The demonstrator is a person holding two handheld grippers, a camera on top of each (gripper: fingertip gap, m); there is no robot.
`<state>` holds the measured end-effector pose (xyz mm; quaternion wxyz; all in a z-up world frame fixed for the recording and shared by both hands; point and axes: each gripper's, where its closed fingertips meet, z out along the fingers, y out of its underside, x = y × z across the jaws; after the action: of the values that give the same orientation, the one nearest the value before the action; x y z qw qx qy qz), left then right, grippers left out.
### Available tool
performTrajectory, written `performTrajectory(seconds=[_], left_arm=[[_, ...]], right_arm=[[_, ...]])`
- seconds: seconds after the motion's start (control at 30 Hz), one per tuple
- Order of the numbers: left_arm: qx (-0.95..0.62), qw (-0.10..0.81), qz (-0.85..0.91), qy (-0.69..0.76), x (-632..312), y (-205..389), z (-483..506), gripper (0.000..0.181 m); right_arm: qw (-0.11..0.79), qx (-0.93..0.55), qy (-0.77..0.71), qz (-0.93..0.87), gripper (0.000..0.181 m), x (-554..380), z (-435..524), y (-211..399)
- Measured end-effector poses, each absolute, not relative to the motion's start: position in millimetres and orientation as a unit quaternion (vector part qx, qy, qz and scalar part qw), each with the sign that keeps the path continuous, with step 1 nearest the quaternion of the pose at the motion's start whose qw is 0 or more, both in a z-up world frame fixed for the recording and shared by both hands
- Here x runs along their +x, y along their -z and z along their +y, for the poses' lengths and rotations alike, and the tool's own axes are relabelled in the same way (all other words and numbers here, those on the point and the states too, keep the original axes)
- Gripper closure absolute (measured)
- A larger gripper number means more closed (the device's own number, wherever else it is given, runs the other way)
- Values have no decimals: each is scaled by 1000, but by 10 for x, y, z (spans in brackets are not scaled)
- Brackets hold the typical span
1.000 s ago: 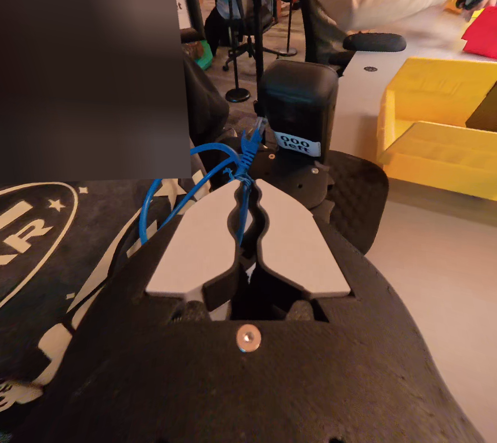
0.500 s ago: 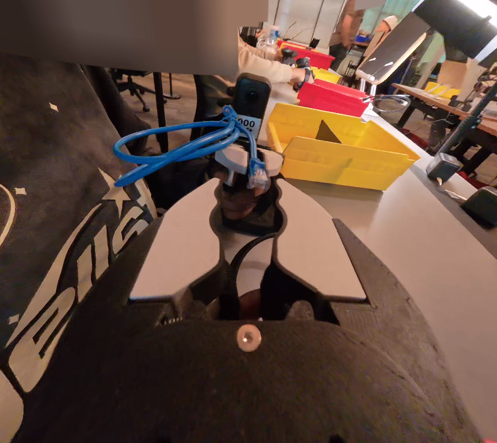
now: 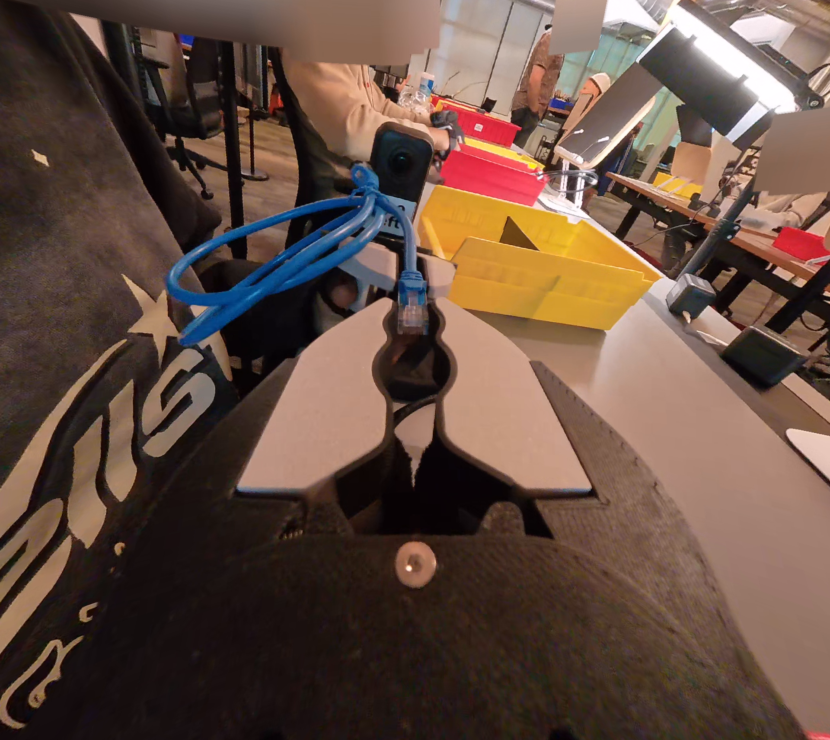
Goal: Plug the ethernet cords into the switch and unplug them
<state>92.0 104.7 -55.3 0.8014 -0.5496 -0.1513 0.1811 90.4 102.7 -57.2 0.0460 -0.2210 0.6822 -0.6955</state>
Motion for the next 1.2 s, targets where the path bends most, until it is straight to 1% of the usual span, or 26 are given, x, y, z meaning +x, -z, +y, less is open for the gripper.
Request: performTrajectory(seconds=[0.1, 0.27, 0.4, 0.47, 0.67, 0.8, 0.83, 0.87, 0.9, 1.0, 1.07, 1.13, 1.2], left_arm=[[-550, 802, -150, -179, 926, 548, 1040, 174], [-554, 797, -143, -192, 928, 559, 1062, 166], [-556, 798, -133, -188, 958, 552, 1061, 176], [-559, 798, -130, -184, 971, 559, 1075, 172], [-573, 787, -125, -191, 972, 594, 1110, 168], [-576, 782, -129, -201, 953, 593, 1115, 172], [-575, 781, -134, -205, 942, 587, 1111, 172], [-571, 782, -138, -208, 933, 574, 1090, 172], [-567, 784, -143, -207, 926, 565, 1064, 172], [-560, 789, -156, -199, 896, 568, 986, 172], [-556, 790, -162, -201, 878, 567, 969, 172], [-560, 788, -158, -200, 888, 574, 989, 172], [-566, 785, -151, -203, 906, 584, 1016, 171]], right_arm=[[59, -213, 697, 682, 170, 892, 1052, 572], [88, -213, 686, 690, 170, 931, 1069, 612], [102, -210, 686, 689, 170, 930, 1090, 607], [108, -211, 685, 689, 170, 943, 1097, 612], [113, -214, 684, 688, 170, 955, 1110, 616], [100, -212, 682, 693, 169, 923, 1128, 605], [85, -204, 686, 693, 162, 870, 1160, 553], [65, -190, 693, 692, 150, 788, 1218, 467], [42, -173, 695, 697, 144, 687, 1299, 387], [-52, -113, 655, 746, 138, 308, 1598, 368], [-73, -74, 592, 799, 127, 152, 1792, 597], [-59, -33, 511, 857, 103, 90, 1963, 977], [-55, 6, 448, 893, 88, 43, 2106, 1359]])
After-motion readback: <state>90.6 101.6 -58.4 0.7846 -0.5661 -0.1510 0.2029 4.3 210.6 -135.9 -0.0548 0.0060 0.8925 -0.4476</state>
